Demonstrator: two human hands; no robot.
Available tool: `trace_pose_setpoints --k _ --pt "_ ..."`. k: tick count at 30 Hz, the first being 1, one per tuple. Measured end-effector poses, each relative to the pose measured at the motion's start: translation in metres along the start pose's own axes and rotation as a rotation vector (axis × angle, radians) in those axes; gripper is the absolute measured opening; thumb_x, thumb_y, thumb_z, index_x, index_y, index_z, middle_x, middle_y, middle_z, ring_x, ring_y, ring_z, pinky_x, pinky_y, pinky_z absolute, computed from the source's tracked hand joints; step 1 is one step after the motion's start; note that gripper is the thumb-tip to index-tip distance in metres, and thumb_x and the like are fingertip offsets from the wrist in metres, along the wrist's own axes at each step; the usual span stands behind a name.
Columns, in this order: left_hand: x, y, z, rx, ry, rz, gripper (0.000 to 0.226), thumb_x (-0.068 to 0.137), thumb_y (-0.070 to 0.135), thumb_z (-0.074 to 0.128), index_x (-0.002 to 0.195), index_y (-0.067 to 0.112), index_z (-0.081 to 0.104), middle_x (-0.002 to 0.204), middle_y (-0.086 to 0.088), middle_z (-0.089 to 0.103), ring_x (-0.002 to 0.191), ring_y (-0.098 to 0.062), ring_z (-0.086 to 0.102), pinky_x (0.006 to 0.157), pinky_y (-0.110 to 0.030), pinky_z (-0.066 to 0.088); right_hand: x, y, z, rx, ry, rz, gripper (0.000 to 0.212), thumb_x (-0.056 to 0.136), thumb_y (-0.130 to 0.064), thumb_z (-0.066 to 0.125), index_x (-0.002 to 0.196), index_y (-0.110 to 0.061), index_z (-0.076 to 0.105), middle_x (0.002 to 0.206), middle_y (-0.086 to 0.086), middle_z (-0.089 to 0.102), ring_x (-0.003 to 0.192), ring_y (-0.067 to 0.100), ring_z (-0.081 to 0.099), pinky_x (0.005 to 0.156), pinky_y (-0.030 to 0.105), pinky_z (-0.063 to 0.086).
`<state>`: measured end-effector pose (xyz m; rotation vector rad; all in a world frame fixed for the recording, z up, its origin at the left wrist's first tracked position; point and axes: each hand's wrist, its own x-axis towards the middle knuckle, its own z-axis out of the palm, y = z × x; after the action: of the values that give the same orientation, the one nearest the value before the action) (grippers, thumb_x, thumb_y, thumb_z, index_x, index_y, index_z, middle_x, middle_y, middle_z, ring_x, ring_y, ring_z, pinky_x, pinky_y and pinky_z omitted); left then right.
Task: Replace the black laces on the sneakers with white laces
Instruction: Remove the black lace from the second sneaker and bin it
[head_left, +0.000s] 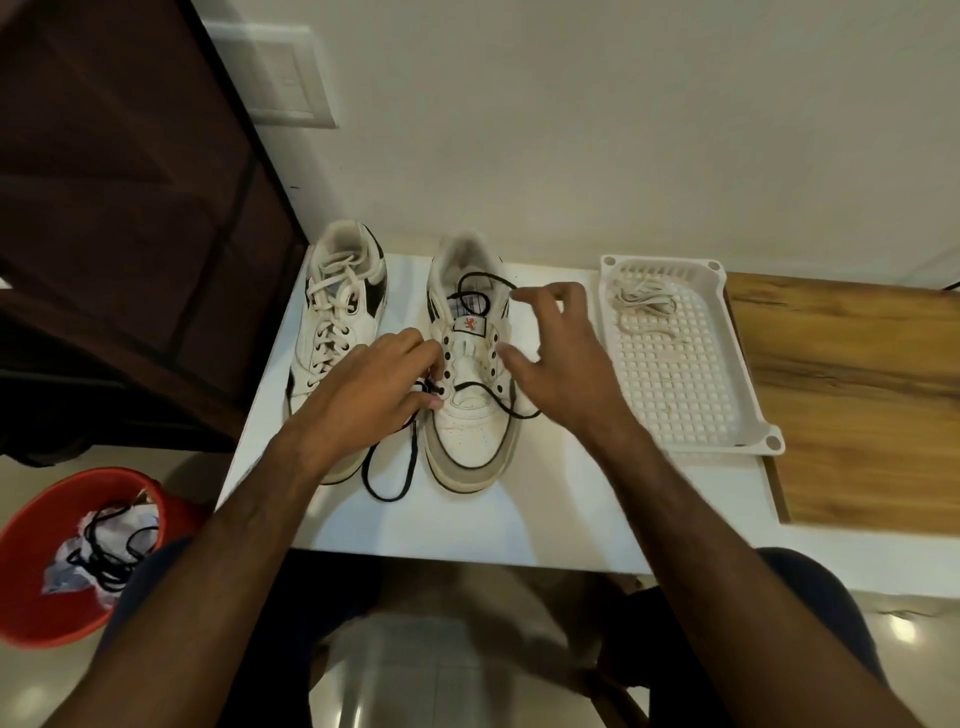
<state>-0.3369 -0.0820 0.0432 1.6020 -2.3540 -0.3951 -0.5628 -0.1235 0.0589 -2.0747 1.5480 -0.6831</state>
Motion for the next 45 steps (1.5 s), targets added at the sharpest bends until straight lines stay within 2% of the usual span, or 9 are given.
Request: trace_pose_setpoints --k 11,16,20,24,27,31,35,41,45 --pt "0.003 -0.014 0.01 -0.08 -0.059 0.012 0.025 0.101 0.043 0.051 0.092 0.023 0.064 0.098 0.011 0.054 0.092 -0.014 0.053 0.08 -0.042 0.047 -0.007 -0.01 0.036 -0.034 -0.16 0.217 0.024 0.097 -0.044 0.058 0.097 -0.022 0.048 0.086 -0.008 0.062 0.077 0.015 0.06 0.062 0.032 0.044" --pt "0.001 -0.012 -0.017 -1.036 0.268 -0.127 0.027 0.101 0.021 0.045 0.083 0.007 0.058 0.1 -0.007 0.075 0.097 -0.024 0.069 0.084 -0.037 0.047 0.0 -0.006 0.031 -0.022 -0.172 0.252 0.012 0.094 -0.03 0.053 0.095 -0.019 0.05 0.085 -0.005 0.063 0.074 0.018 0.059 0.061 0.032 0.042" --pt "-0.009 -0.017 -0.044 -1.622 0.649 -0.139 0.022 0.093 0.025 0.051 0.074 0.018 0.041 0.07 -0.002 0.059 0.056 -0.018 0.052 0.061 -0.031 0.046 0.001 -0.003 0.03 0.003 -0.186 0.258 0.011 0.094 -0.03 0.054 0.095 -0.02 0.05 0.083 -0.005 0.061 0.072 0.017 0.057 0.061 0.031 0.041" --pt "-0.001 -0.011 -0.025 -0.86 0.329 -0.317 0.02 0.096 0.038 0.061 0.094 0.022 0.049 0.072 0.011 0.052 0.053 -0.009 0.044 0.051 -0.03 0.037 0.001 -0.002 0.031 0.002 -0.177 0.255 0.011 0.093 -0.029 0.056 0.091 -0.02 0.051 0.081 -0.007 0.062 0.072 0.016 0.058 0.06 0.031 0.042" --pt "0.002 0.003 -0.008 -0.184 0.009 -0.204 0.036 0.096 0.052 0.061 0.117 0.03 0.043 0.077 0.013 0.048 0.063 -0.005 0.049 0.059 -0.032 0.042 0.002 -0.001 0.03 0.004 -0.171 0.269 0.017 0.092 -0.037 0.061 0.088 -0.022 0.054 0.08 -0.008 0.063 0.074 0.014 0.061 0.062 0.03 0.044" --pt "0.005 0.006 -0.004 0.139 -0.124 -0.115 0.032 0.097 0.058 0.052 0.1 0.027 0.059 0.091 0.012 0.052 0.079 -0.014 0.059 0.064 -0.032 0.041 0.004 0.001 0.027 -0.005 -0.175 0.295 0.024 0.091 -0.046 0.065 0.083 -0.026 0.056 0.077 -0.012 0.063 0.073 0.006 0.06 0.06 0.027 0.041" --pt "0.003 -0.005 -0.003 -0.457 -0.038 -0.109 0.034 0.095 0.049 0.063 0.074 0.023 0.063 0.085 0.007 0.051 0.075 -0.008 0.055 0.072 -0.03 0.046 0.006 0.001 0.026 -0.004 -0.181 0.289 0.023 0.09 -0.044 0.065 0.079 -0.026 0.055 0.074 -0.011 0.062 0.07 0.01 0.06 0.06 0.028 0.04" --pt "-0.005 -0.012 -0.042 -1.631 0.574 -0.096 0.036 0.103 0.029 0.049 0.07 0.021 0.06 0.083 0.0 0.064 0.067 -0.014 0.054 0.068 -0.032 0.043 0.007 0.003 0.026 -0.038 -0.159 0.26 0.023 0.089 -0.039 0.067 0.075 -0.024 0.056 0.07 -0.009 0.062 0.069 0.014 0.062 0.059 0.027 0.043" --pt "-0.005 -0.014 -0.036 -1.074 0.41 -0.335 0.035 0.094 0.047 0.057 0.072 0.021 0.045 0.057 0.003 0.047 0.045 -0.013 0.037 0.049 -0.038 0.025 0.006 0.003 0.026 -0.059 -0.156 0.244 0.021 0.088 -0.038 0.067 0.076 -0.023 0.057 0.072 -0.009 0.062 0.069 0.013 0.062 0.059 0.027 0.044"
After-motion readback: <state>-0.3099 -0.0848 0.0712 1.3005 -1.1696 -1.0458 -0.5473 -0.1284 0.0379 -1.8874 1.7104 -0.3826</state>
